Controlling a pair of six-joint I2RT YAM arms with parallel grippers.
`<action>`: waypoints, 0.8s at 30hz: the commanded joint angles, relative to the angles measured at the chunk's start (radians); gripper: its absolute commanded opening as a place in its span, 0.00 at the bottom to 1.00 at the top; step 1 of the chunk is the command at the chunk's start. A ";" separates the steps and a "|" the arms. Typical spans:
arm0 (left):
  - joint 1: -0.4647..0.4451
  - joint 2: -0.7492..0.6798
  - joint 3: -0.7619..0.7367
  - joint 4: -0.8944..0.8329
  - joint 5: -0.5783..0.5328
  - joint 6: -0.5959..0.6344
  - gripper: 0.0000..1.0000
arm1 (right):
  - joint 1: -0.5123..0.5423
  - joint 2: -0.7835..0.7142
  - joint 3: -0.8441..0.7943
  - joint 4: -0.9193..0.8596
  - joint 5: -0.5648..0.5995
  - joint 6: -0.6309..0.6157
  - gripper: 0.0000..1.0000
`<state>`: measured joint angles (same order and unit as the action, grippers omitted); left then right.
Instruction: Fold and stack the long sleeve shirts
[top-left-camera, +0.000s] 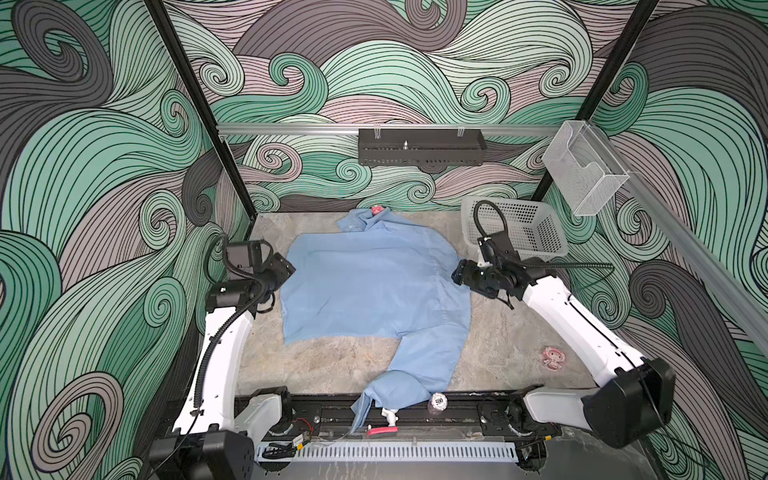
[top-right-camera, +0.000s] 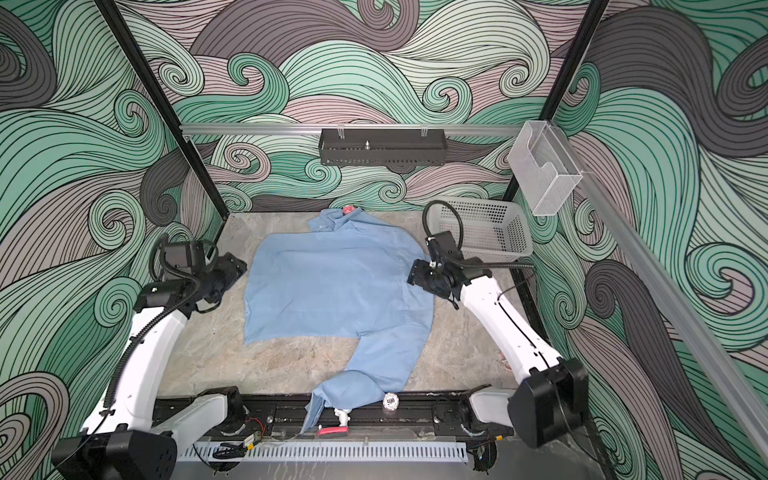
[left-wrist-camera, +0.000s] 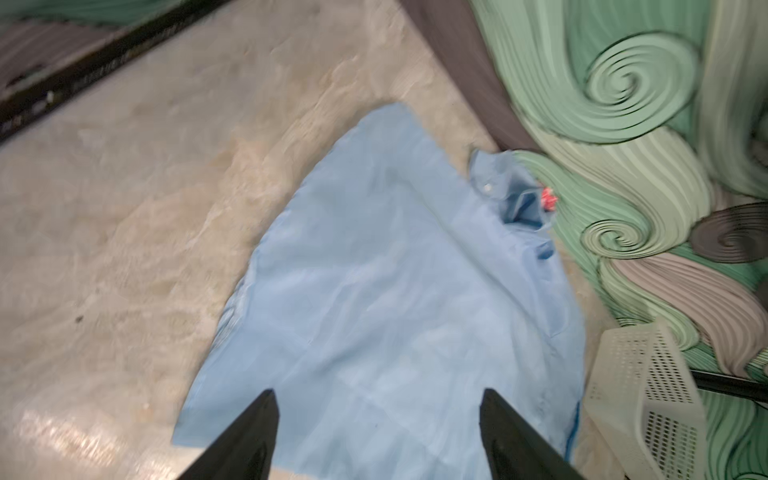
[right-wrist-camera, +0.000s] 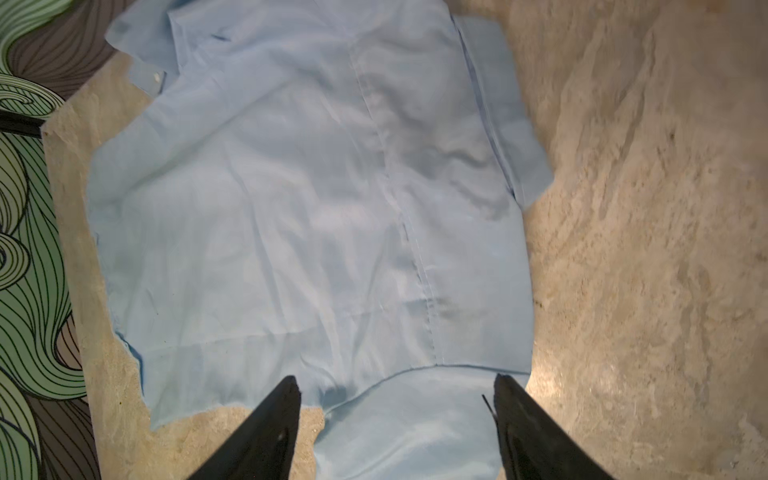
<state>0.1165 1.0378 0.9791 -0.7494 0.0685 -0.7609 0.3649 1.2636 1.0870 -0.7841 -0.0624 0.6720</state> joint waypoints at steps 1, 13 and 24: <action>0.008 -0.022 -0.141 -0.061 0.023 -0.091 0.79 | 0.020 -0.105 -0.107 -0.048 -0.020 0.083 0.73; 0.012 -0.020 -0.395 0.002 -0.073 -0.352 0.77 | 0.033 -0.242 -0.281 -0.064 -0.083 0.124 0.71; 0.021 0.075 -0.451 0.118 -0.127 -0.408 0.68 | 0.030 -0.209 -0.292 -0.059 -0.117 0.087 0.72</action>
<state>0.1261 1.0832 0.5255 -0.6754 -0.0231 -1.1439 0.3935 1.0477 0.7998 -0.8375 -0.1658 0.7734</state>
